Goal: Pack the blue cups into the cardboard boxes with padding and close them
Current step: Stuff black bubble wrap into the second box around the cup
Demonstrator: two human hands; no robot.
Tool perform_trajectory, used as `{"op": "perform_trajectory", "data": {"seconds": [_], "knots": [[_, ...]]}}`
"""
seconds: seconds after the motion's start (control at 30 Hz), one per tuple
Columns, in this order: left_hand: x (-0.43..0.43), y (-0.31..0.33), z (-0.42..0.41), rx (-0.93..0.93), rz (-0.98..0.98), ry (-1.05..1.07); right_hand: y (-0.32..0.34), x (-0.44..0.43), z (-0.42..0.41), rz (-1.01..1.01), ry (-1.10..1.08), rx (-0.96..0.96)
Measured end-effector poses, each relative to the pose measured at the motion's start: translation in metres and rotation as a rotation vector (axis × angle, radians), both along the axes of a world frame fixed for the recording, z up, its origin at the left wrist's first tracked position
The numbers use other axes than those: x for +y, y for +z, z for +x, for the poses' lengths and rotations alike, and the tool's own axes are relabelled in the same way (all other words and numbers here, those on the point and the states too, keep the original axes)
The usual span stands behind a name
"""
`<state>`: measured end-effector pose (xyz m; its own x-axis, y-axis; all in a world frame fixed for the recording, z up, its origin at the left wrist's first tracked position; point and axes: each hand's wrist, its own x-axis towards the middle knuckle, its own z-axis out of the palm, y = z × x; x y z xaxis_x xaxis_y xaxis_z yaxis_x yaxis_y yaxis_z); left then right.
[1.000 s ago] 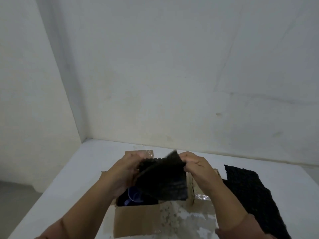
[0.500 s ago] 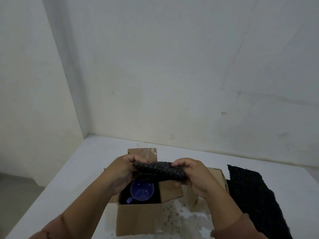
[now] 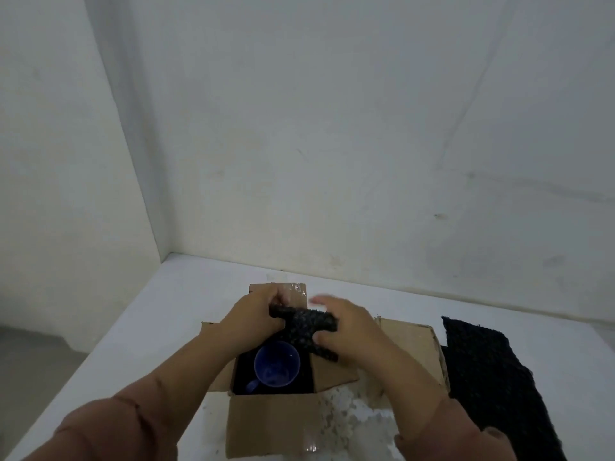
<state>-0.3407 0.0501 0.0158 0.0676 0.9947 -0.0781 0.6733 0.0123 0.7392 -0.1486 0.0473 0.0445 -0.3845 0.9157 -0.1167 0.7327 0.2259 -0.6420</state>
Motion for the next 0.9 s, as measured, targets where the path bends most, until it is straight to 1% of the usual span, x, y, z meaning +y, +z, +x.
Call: {"op": "perform_trajectory", "data": {"seconds": [0.07, 0.13, 0.2, 0.27, 0.33, 0.4, 0.47, 0.5, 0.6, 0.7, 0.8, 0.9], "knots": [[0.002, -0.009, 0.006, 0.090, 0.069, 0.009, -0.015, -0.003, -0.014, 0.098, 0.004, -0.141], [0.002, -0.021, 0.009, 0.164, 0.091, 0.019, -0.029, -0.010, -0.026, 0.167, -0.049, -0.185], [0.001, -0.033, 0.011, 0.221, 0.091, 0.025, -0.041, -0.012, -0.034, 0.234, -0.055, -0.244], [0.001, -0.042, 0.013, 0.206, 0.088, 0.035, -0.050, -0.012, -0.039, 0.323, -0.025, -0.332], [0.002, -0.046, 0.017, 0.184, 0.087, -0.002, -0.060, -0.008, -0.041, 0.403, 0.000, -0.399], [-0.001, -0.046, 0.019, 0.195, 0.063, -0.061, -0.062, -0.007, -0.046, 0.390, 0.031, -0.467], [-0.004, -0.049, 0.018, 0.248, 0.018, -0.129, -0.066, -0.005, -0.050, 0.406, 0.050, -0.538], [-0.006, -0.051, 0.016, 0.282, 0.008, -0.139, -0.065, -0.006, -0.052, 0.400, 0.059, -0.581], [-0.008, -0.059, 0.013, 0.296, 0.016, -0.154, -0.070, -0.006, -0.056, 0.396, 0.064, -0.643], [-0.009, -0.063, 0.011, 0.420, 0.096, -0.196, -0.083, -0.004, -0.054, 0.432, 0.091, -0.638], [-0.009, -0.063, 0.017, 0.493, 0.138, -0.226, -0.081, -0.008, -0.049, 0.429, 0.108, -0.651], [-0.007, -0.062, 0.022, 0.533, 0.106, -0.208, -0.076, -0.011, -0.045, 0.431, 0.185, -0.641]]}}
